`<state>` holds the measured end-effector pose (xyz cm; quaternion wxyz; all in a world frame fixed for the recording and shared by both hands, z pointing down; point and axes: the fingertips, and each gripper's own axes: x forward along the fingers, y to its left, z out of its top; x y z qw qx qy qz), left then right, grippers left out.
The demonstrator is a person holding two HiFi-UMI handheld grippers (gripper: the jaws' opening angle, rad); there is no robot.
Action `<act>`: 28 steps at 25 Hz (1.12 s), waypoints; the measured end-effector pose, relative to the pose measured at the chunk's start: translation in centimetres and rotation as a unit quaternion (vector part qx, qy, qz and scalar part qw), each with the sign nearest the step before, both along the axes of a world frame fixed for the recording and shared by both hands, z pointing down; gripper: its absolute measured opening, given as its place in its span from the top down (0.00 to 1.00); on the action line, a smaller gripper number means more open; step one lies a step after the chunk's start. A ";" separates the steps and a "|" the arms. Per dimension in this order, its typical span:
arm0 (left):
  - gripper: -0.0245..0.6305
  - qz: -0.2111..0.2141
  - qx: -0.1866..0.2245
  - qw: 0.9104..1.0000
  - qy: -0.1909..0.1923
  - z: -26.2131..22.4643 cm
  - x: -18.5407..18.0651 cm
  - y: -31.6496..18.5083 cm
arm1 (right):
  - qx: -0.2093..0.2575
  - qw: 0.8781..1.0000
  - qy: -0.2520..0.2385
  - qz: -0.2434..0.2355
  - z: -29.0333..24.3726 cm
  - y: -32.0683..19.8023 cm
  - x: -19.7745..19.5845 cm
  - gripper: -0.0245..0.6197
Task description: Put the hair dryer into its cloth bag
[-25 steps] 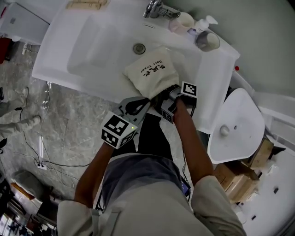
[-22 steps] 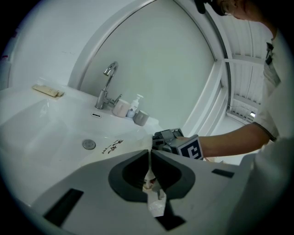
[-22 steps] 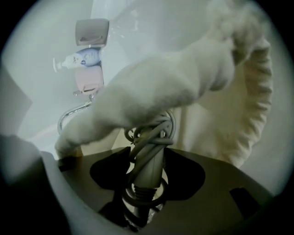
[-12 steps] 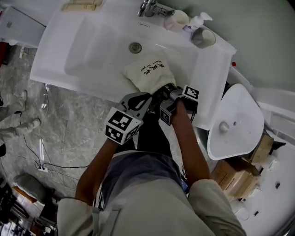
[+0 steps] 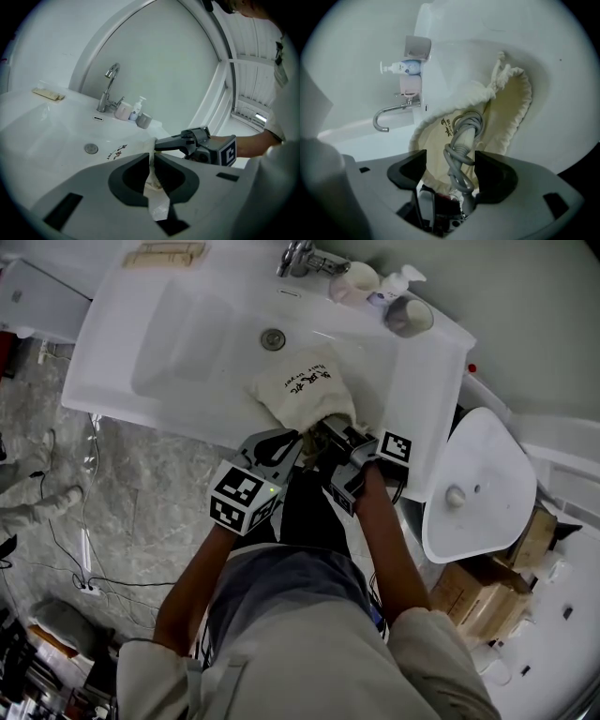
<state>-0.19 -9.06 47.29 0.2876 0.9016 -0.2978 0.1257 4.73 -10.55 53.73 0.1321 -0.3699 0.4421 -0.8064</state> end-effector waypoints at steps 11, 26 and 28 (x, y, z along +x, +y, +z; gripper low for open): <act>0.93 -0.009 -0.005 1.000 0.010 -1.3 -1.8 0.5 | 0.073 0.992 0.079 -0.062 -3.3 2.2 1.7 0.48; 0.93 -0.003 0.017 1.000 0.022 -4.7 -2.6 0.7 | 0.129 0.949 0.227 -0.178 -3.5 3.5 3.1 0.48; 0.93 -0.003 0.018 1.000 0.023 -5.0 -2.7 0.8 | 0.136 0.944 0.240 -0.184 -3.8 3.5 3.5 0.48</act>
